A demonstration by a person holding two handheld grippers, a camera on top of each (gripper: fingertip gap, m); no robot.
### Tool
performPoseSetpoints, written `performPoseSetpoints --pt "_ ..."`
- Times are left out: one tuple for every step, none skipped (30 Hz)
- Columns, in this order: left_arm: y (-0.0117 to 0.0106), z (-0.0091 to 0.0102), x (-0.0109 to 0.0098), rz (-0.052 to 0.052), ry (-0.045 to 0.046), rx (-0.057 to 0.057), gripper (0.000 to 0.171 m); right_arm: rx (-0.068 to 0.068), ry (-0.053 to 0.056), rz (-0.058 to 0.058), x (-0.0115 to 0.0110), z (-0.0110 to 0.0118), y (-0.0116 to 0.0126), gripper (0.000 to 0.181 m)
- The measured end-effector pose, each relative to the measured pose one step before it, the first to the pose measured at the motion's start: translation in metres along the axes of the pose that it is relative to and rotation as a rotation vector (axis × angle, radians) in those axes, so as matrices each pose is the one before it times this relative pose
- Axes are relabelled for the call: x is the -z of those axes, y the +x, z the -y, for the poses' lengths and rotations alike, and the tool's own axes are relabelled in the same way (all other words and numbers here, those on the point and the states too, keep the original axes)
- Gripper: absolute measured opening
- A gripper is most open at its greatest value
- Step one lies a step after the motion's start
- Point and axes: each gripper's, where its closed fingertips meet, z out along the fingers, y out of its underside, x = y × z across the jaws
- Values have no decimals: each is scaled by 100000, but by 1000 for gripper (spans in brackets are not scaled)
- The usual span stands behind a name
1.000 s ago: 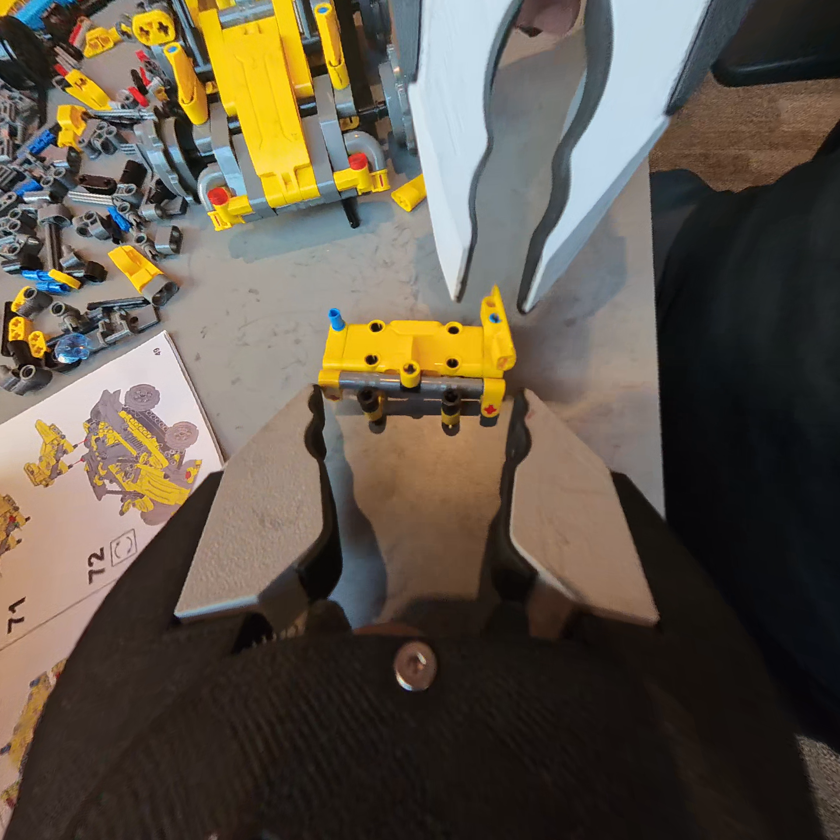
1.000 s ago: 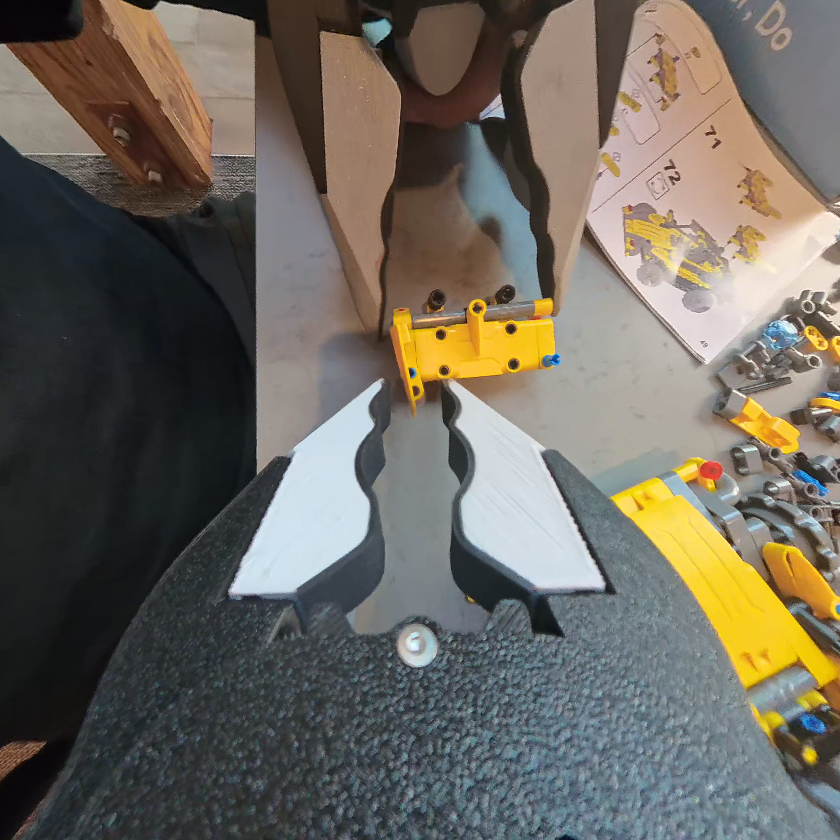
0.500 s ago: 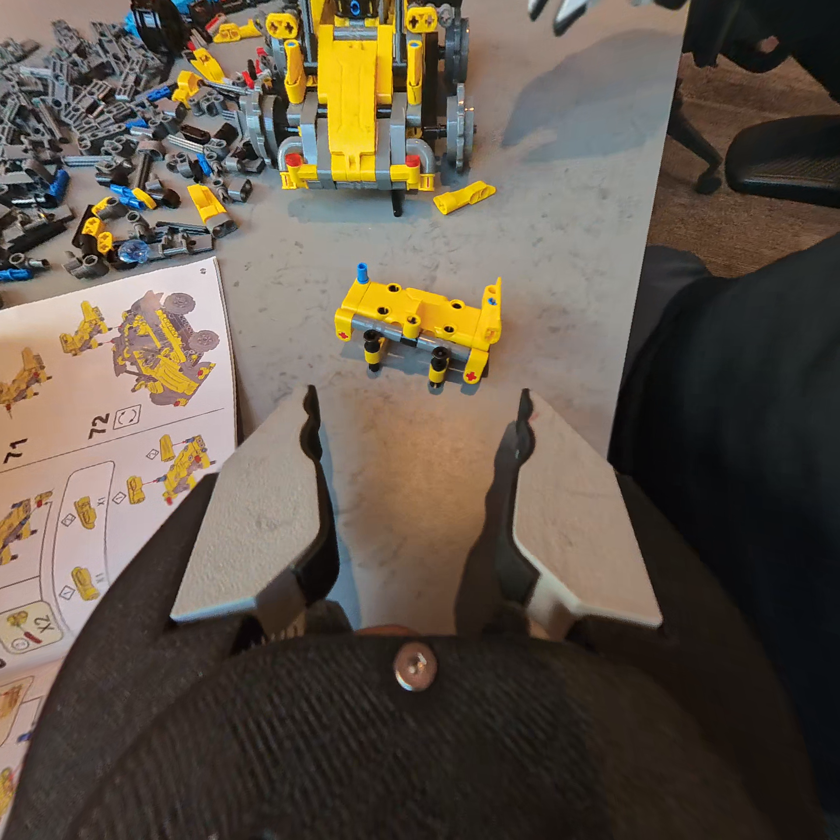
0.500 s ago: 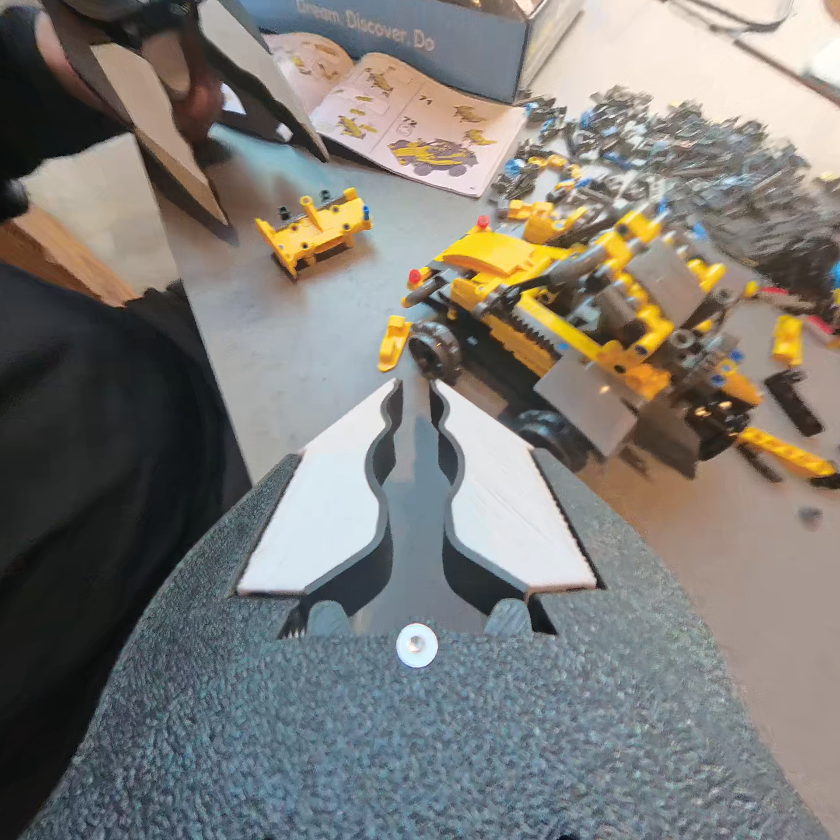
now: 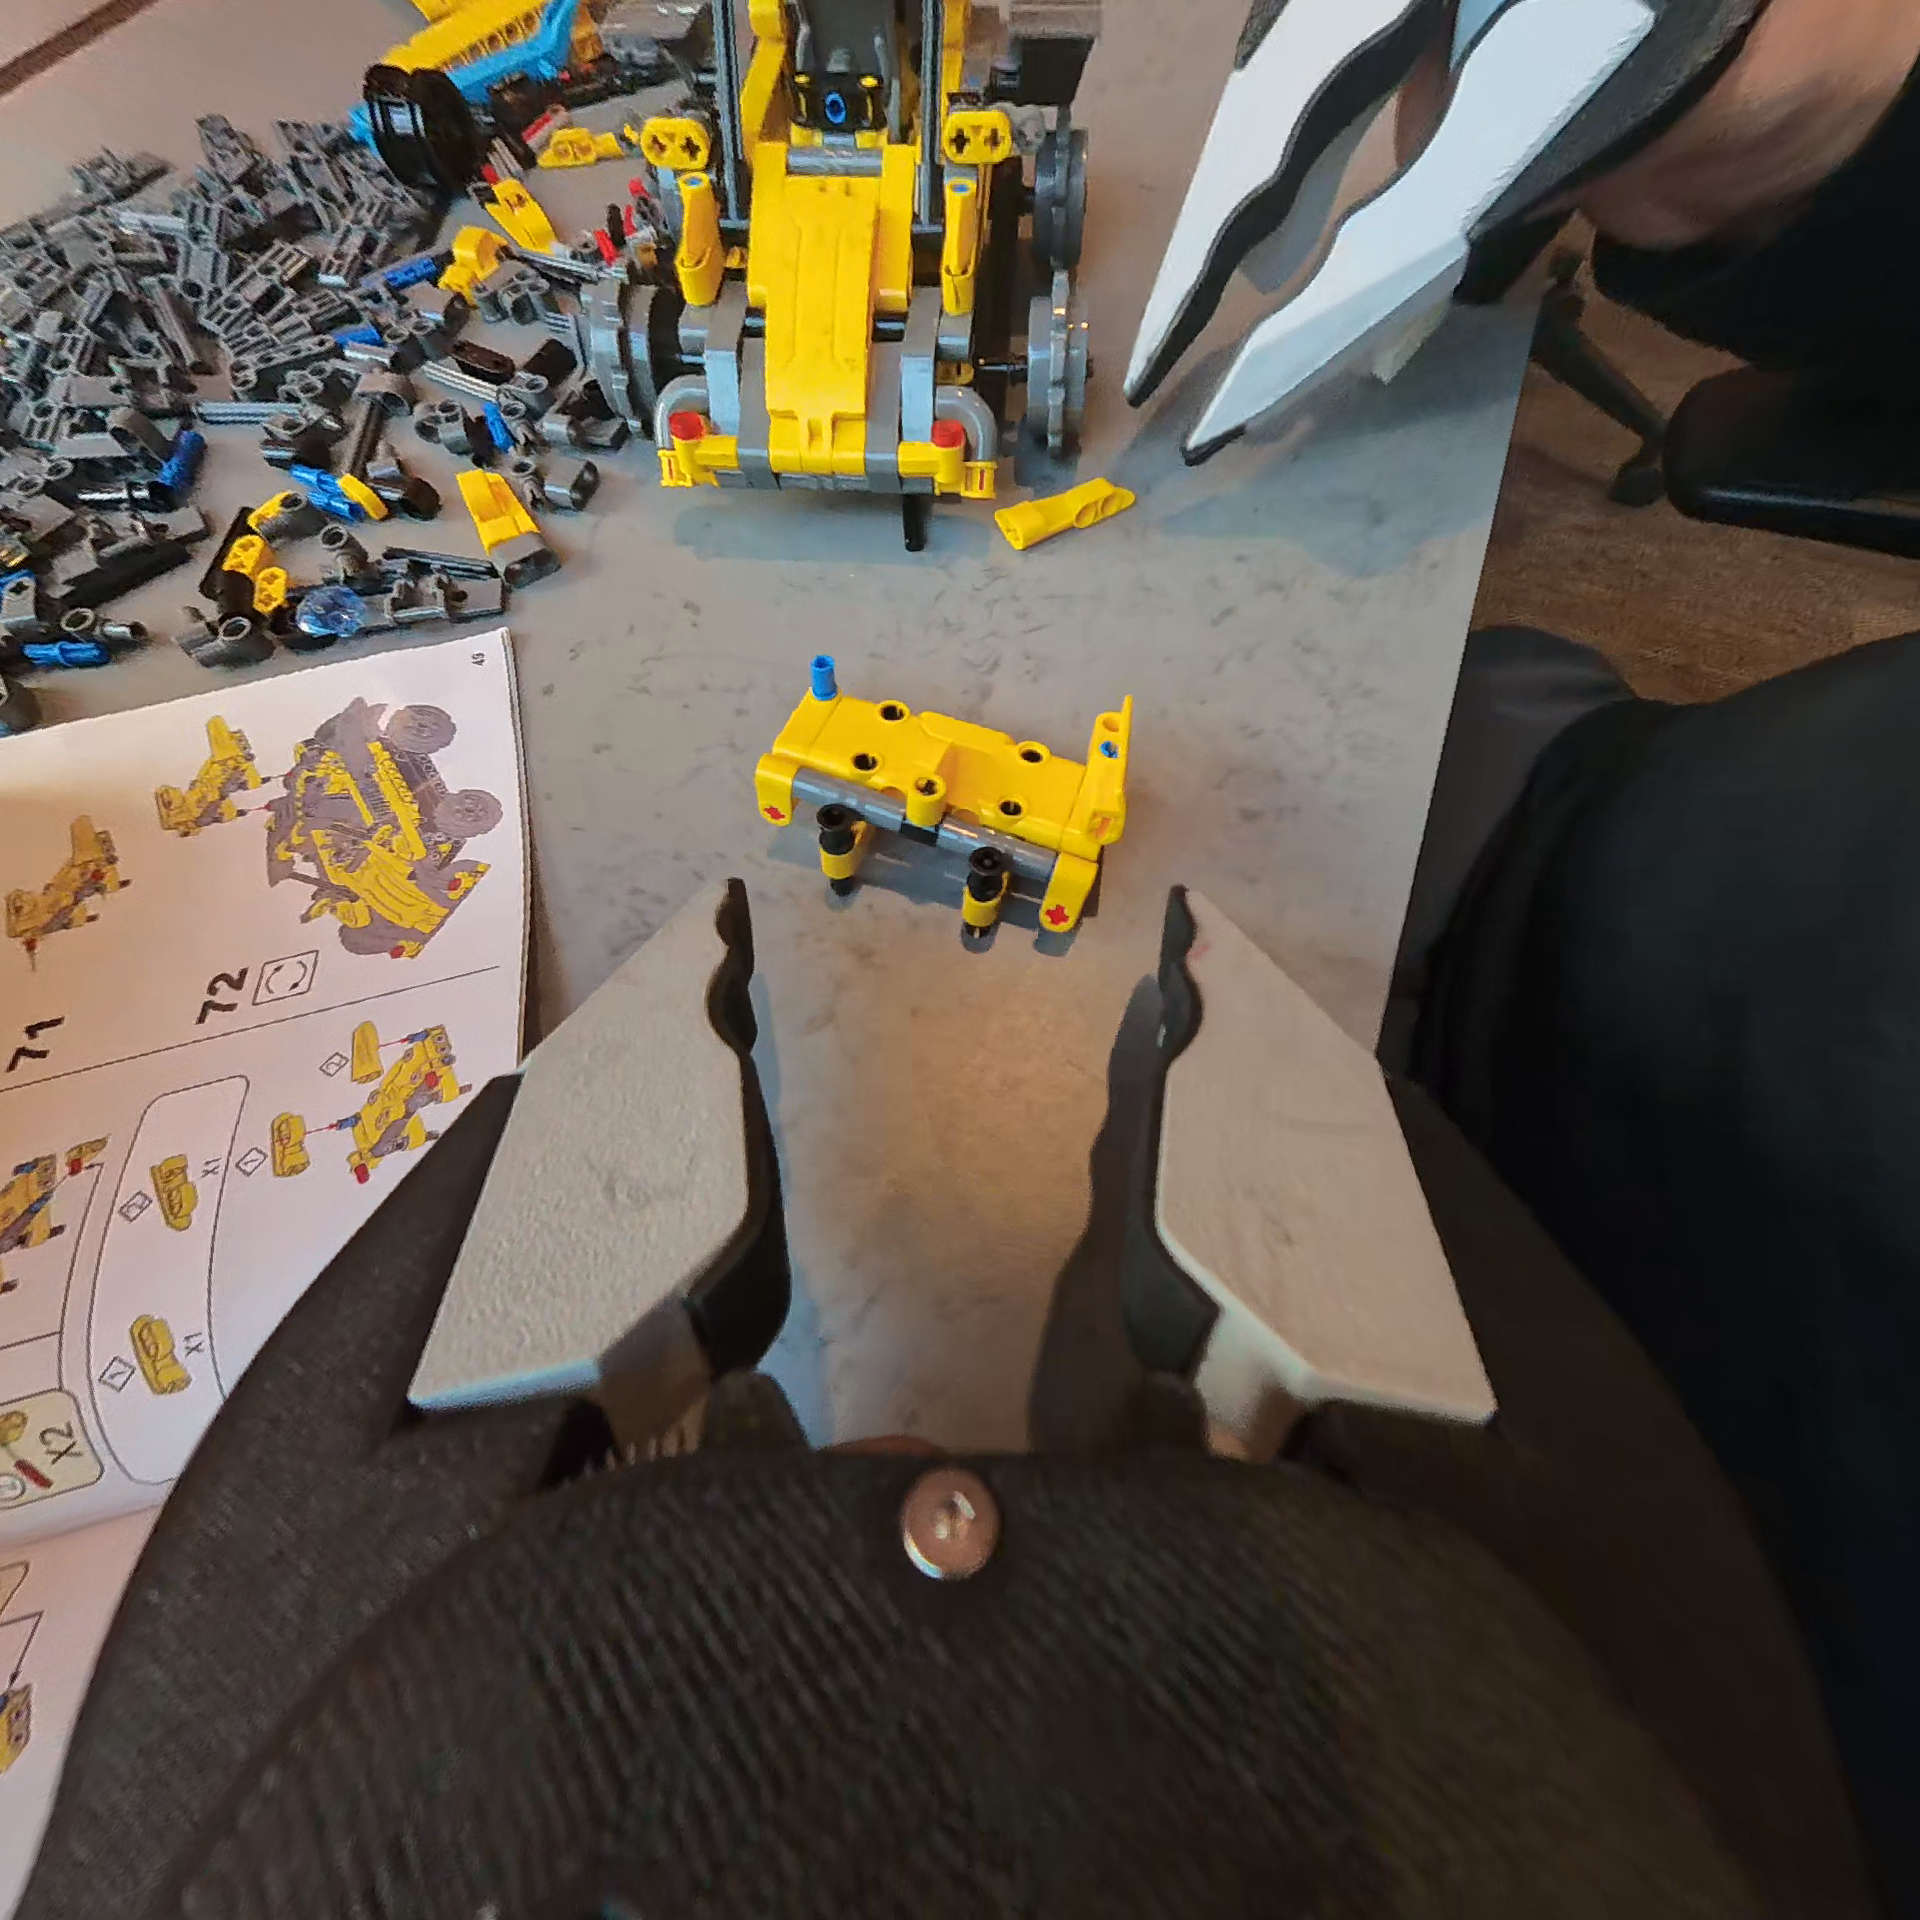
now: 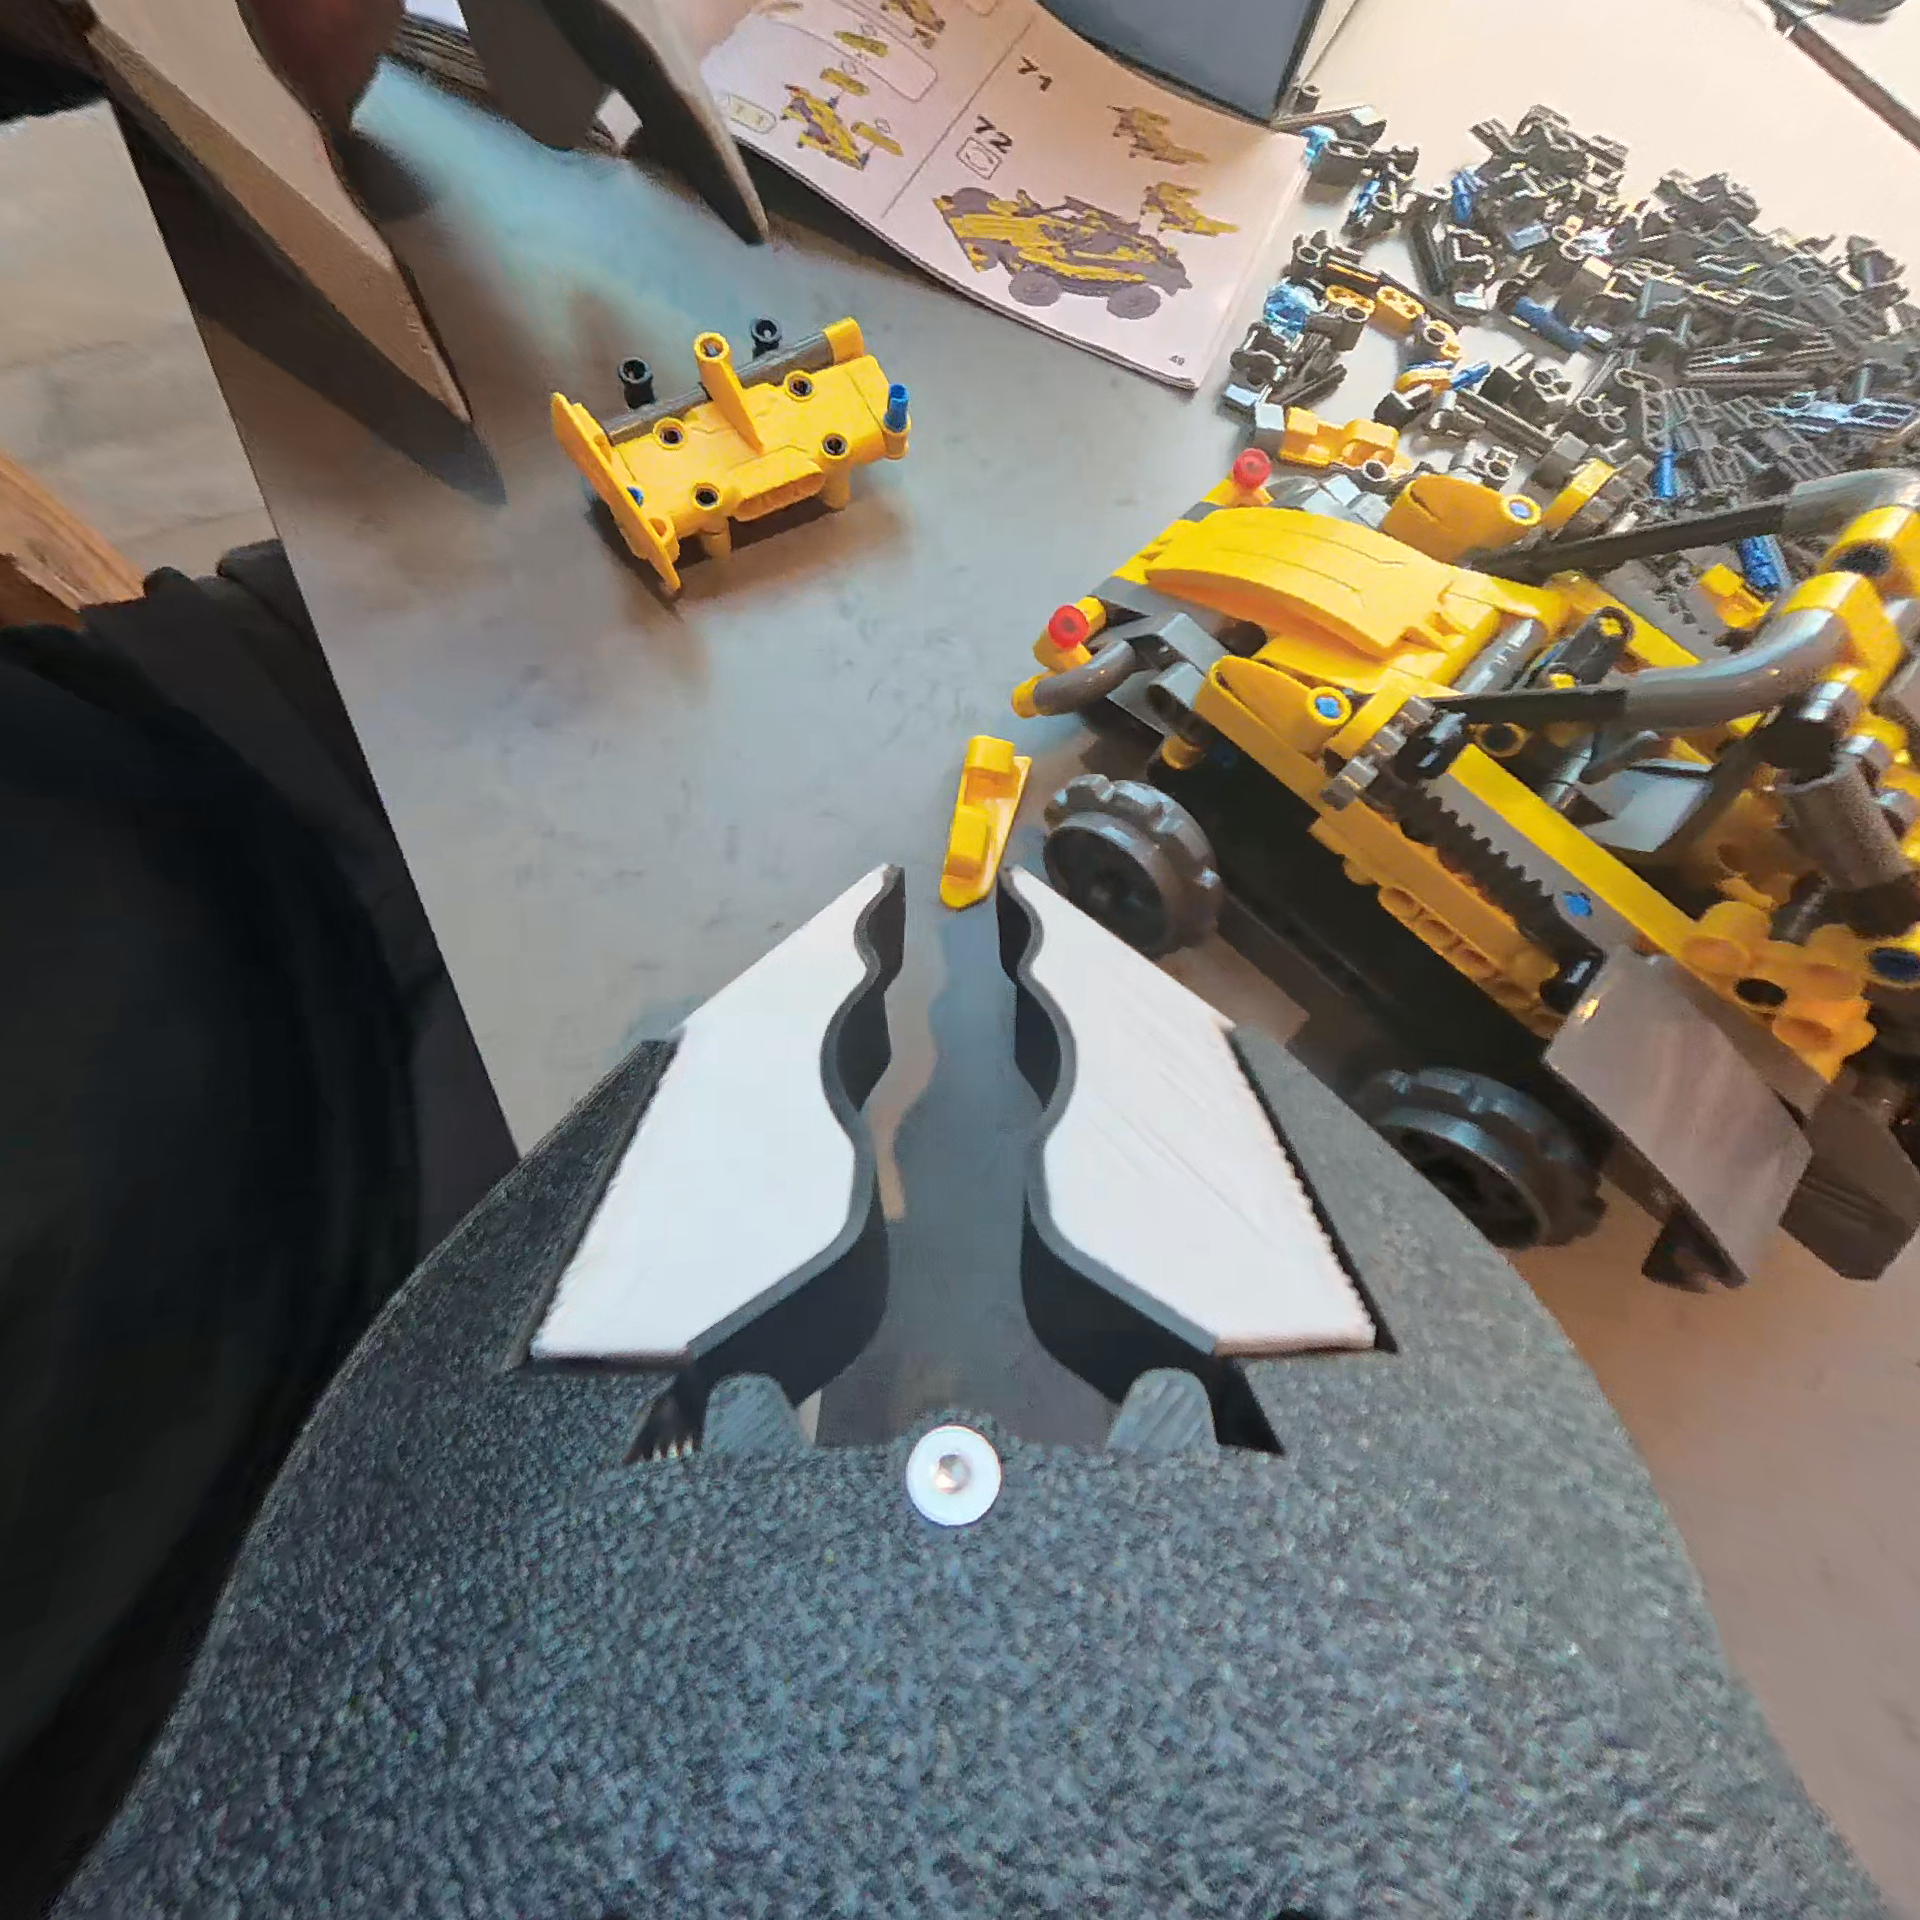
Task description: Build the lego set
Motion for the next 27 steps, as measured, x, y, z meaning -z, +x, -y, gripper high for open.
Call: performPoseSetpoints --pt "-15 35 27 -162 333 307 75 -355 662 -532 30 92 91 17" --pt "31 1 4 -252 40 -1 74 15 -14 -478 -34 -29 92 17" --pt "36 -29 -16 -85 -179 -295 74 335 -751 -515 -122 -137 107 17" --pt "21 -25 -30 126 -247 -411 74 250 -1023 -187 -157 -156 51 17" --pt "4 -15 -13 289 -144 -334 74 -111 -865 335 -123 -68 -30 17" --pt "-14 3 -5 313 -20 -275 73 -209 -154 212 -96 53 -47 17" --pt "7 0 16 197 107 -268 73 -228 48 -207 -80 85 -11 17" --pt "-10 30 20 199 207 -182 73 -151 -226 -489 -97 37 31 17" --pt "-21 20 13 271 170 -73 72 -120 -761 -1082 -118 -40 114 17" --pt "-30 3 6 242 75 -5 71 -26 -1121 -1004 -156 -76 111 17" --pt "-17 -1 1 139 -10 32 71 194 -1226 -460 -159 -114 27 18" --pt "-11 -15 -13 5 -117 32 70 283 -983 -3 -146 -63 -33 18" --pt "10 -28 -20 -94 -191 73 70 27 -436 -153 -89 -6 4 18" --pt "-7 -18 -16 -104 -179 134 70 -301 -144 -268 -73 19 61 16" --pt "-4 -28 -21 -128 -187 124 69 -486 -96 200 -66 36 29 15" --pt "21 -21 -14 -175 -198 69 69 -404 154 698 -45 68 -51 14" --pt "8 -14 -13 -143 -117 12 69 -249 265 454 -45 93 -27 14" --pt "12 -1 -1 -11 -28 -50 69 -64 539 -52 -14 123 -9 13" --pt "0 3 4 81 55 -88 69 216 1298 -195 43 237 -36 13" --pt "-6 14 17 78 155 -52 69 269 1410 -345 73 237 -24 13" --pt "-13 18 10 38 142 25 69 134 973 -676 85 163 42 13" --pt "1 10 14 -36 89 77 69 126 1050 -799 93 147 94 13" --pt "9 12 13 -99 105 67 69 -308 461 -31 49 43 35 13" --pt "9 14 7 -91 81 22 69 -882 -681 988 -24 -126 -37 13" --pt "6 25 32 48 241 -127 68 -1138 -1917 1011 -51 -322 -26 13" --pt "40 191 96 382 1308 68 64 -627 -1762 170 41 -344 41 14" --pt "96 477 187 627 3127 732 58 199 -177 -1054 194 -164 150 16"
